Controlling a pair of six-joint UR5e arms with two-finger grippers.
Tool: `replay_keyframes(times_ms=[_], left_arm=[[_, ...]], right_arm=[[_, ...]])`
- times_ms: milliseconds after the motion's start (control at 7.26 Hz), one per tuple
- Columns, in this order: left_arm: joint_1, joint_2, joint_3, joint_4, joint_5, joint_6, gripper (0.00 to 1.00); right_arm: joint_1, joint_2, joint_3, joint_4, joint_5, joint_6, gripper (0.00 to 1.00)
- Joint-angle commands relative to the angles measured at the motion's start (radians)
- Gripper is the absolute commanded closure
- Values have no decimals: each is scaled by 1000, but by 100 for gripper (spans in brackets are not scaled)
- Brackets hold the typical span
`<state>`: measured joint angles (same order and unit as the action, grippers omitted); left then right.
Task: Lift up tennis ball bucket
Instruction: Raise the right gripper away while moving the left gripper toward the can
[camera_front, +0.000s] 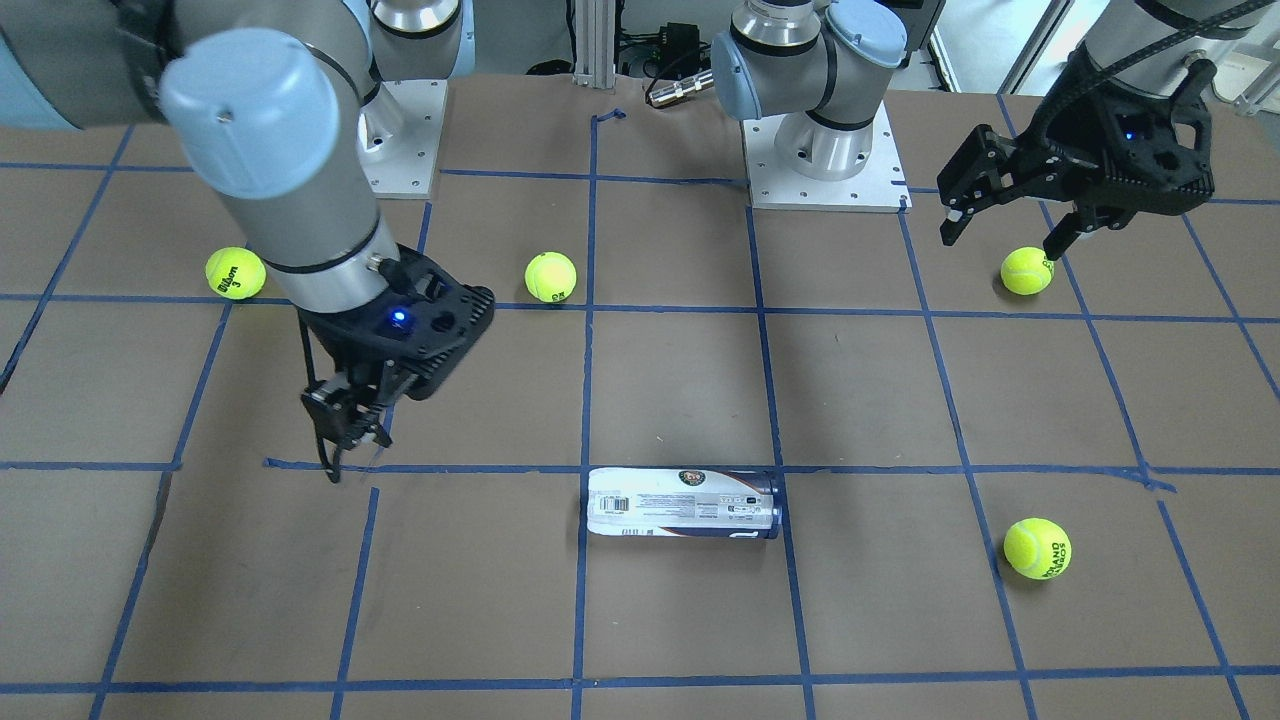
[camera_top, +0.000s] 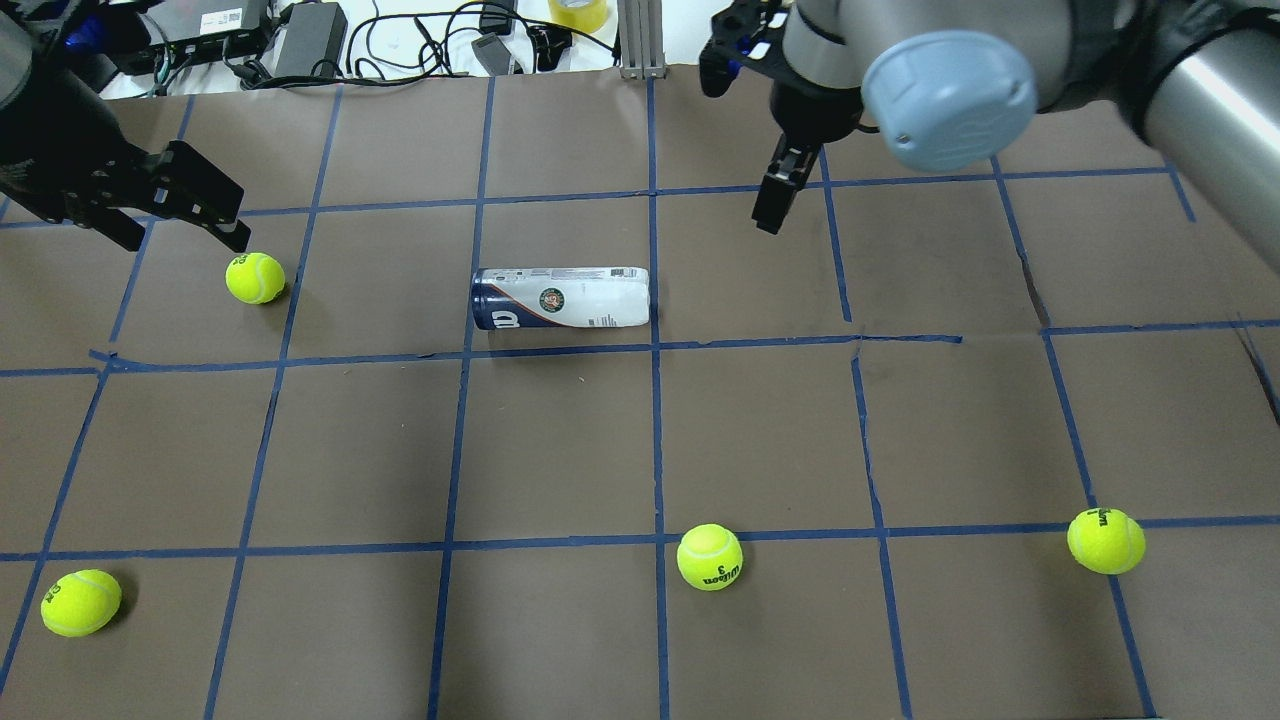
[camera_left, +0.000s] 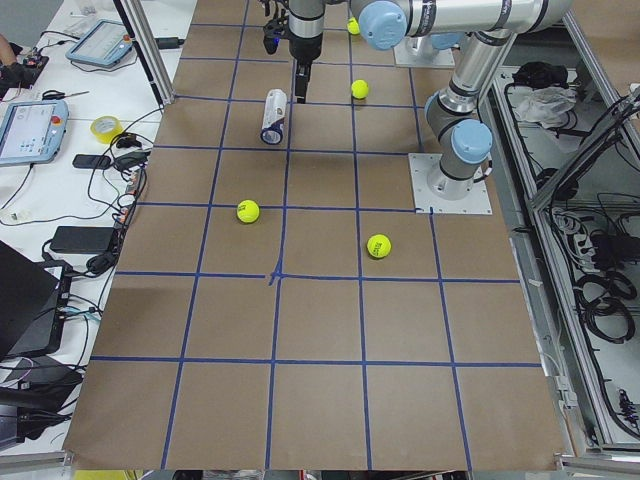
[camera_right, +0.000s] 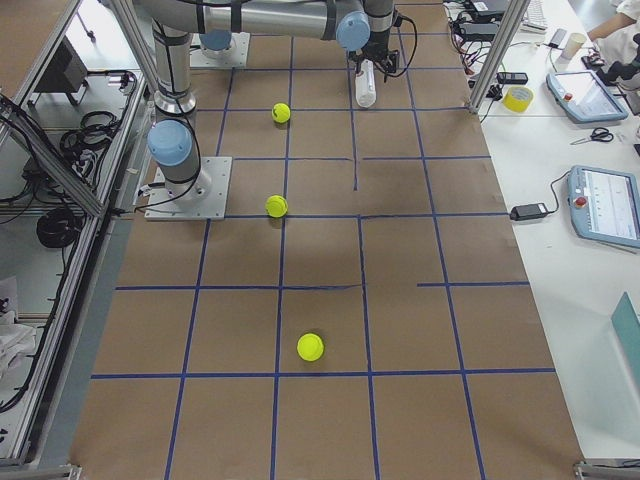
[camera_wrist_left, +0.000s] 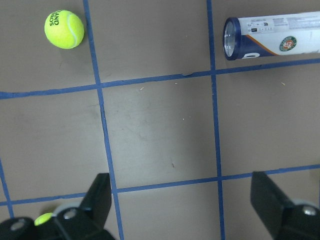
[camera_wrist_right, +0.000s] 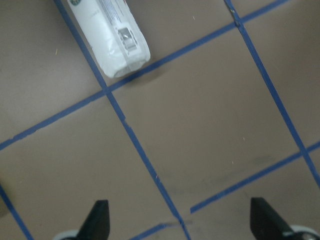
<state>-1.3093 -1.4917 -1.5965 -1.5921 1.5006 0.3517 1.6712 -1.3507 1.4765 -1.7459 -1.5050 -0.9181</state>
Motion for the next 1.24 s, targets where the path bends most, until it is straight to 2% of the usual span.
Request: replay_keyframes(times_ms=[0,138,413,551,688,1101], left_arm=[[5,-31,-43,52,-120,-2,0],[7,-51,-80,117,-204,1,0],[7,-113,-112,164,-221,-3,0],[7,-148,-128,187,-318,-3,0],[7,-185,-147,223,-376,-3,0],[7,-298,-177,352,-459,-3,0]], right_arm=[[-86,-111,2,123,-10,103,0],[-99,-126,2,123,-15,145,0],[-96,-160,1,155,-17,392,0],[-96,-160,2,155,-18,527,0],[-93,-160,1,155,-36,664,0],[-93,-174,2,158,-57,853,0]])
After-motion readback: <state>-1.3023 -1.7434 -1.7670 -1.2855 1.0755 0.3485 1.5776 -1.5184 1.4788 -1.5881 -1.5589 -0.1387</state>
